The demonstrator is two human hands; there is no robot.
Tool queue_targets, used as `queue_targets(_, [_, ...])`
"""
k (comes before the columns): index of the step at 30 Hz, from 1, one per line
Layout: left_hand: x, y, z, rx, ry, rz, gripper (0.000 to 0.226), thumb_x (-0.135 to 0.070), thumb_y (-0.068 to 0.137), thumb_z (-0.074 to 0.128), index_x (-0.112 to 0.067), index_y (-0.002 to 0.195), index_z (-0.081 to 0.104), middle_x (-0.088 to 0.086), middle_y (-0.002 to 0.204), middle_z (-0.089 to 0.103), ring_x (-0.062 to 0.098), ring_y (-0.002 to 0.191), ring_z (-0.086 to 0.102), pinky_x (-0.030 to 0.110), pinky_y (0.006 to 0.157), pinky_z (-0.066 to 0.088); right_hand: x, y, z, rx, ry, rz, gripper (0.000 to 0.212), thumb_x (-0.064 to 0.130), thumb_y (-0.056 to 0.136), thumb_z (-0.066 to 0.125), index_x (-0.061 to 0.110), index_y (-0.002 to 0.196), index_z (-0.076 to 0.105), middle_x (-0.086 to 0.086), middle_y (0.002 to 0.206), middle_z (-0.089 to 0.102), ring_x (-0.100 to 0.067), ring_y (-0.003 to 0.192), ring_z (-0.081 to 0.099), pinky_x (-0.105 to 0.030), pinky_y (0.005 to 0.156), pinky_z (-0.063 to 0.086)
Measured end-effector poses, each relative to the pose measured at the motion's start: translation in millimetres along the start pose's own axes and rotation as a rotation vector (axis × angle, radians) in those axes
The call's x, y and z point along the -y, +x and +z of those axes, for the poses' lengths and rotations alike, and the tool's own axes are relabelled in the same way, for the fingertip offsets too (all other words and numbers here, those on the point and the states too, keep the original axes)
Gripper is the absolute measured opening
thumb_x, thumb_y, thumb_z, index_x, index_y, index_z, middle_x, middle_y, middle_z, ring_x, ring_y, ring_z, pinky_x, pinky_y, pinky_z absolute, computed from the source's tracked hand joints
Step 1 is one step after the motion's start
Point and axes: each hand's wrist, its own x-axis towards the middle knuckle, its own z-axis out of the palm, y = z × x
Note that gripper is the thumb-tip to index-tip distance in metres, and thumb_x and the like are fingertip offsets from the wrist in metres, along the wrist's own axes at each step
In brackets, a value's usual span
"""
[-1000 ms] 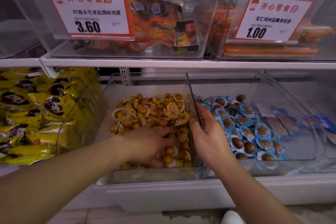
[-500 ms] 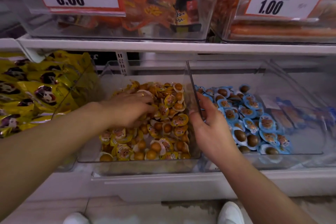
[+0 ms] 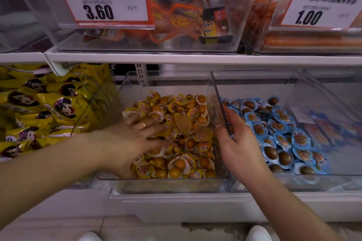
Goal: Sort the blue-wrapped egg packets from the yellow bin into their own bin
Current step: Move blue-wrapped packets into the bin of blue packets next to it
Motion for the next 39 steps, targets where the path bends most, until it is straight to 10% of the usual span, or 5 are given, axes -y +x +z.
queue_targets(5, [-15.9, 22.2, 10.6, -0.036, 0.099, 0.122, 0.103, -0.038, 0.081, 0.071, -0.047, 0.152, -0.003, -0.003, 0.163, -0.017, 0.031, 0.149, -0.02, 0.063, 0.1, -0.032, -1.3, 0.2, 1.5, -0.014, -0.027, -0.009, 0.038, 0.03, 0.102, 0.048, 0.038, 0.14, 0.05, 0.016, 0.124, 0.065, -0.006, 0.114, 0.06, -0.04, 0.096, 0.052])
queue_targets(10, [-22.7, 65.5, -3.9, -0.044, 0.008, 0.09, 0.097, -0.06, 0.071, 0.074, -0.044, 0.15, 0.021, -0.006, 0.158, 0.013, 0.036, 0.146, 0.008, 0.08, 0.106, 0.004, -4.0, 0.6, 2.4, -0.028, -0.042, 0.0, 0.034, 0.026, 0.101, 0.048, 0.04, 0.131, 0.053, 0.013, 0.117, 0.067, -0.009, 0.107, 0.063, -0.042, 0.089, 0.053])
queue_targets(19, [15.7, 82.5, -31.5, -0.135, -0.048, -0.048, 0.092, -0.055, 0.076, 0.074, -0.041, 0.151, 0.023, 0.001, 0.154, 0.028, 0.03, 0.138, 0.035, 0.055, 0.109, 0.033, -1.5, 1.4, -1.8, -0.005, -0.066, -0.005, 0.038, 0.028, 0.1, 0.05, 0.065, 0.108, 0.049, 0.022, 0.103, 0.067, 0.007, 0.093, 0.061, -0.01, 0.067, 0.044])
queue_targets(32, [-79.7, 99.9, -12.0, -0.299, -0.247, 0.099, 0.098, -0.079, 0.07, 0.061, -0.02, 0.143, 0.035, 0.004, 0.146, 0.035, 0.027, 0.136, 0.033, 0.054, 0.12, 0.01, -2.4, 0.5, 1.4, -0.038, -0.038, -0.002, 0.041, 0.019, 0.098, 0.049, 0.035, 0.136, 0.053, 0.012, 0.12, 0.066, -0.007, 0.109, 0.062, -0.037, 0.092, 0.053])
queue_targets(39, [-18.9, 87.1, -20.3, -0.256, -0.072, -0.006, 0.074, -0.068, 0.075, 0.059, -0.034, 0.138, 0.041, -0.006, 0.129, 0.049, 0.023, 0.128, 0.041, 0.058, 0.115, 0.02, -6.3, 2.7, 1.8, -0.047, -0.044, -0.03, 0.04, 0.024, 0.099, 0.052, 0.037, 0.136, 0.052, 0.022, 0.112, 0.061, 0.001, 0.106, 0.058, -0.017, 0.083, 0.047])
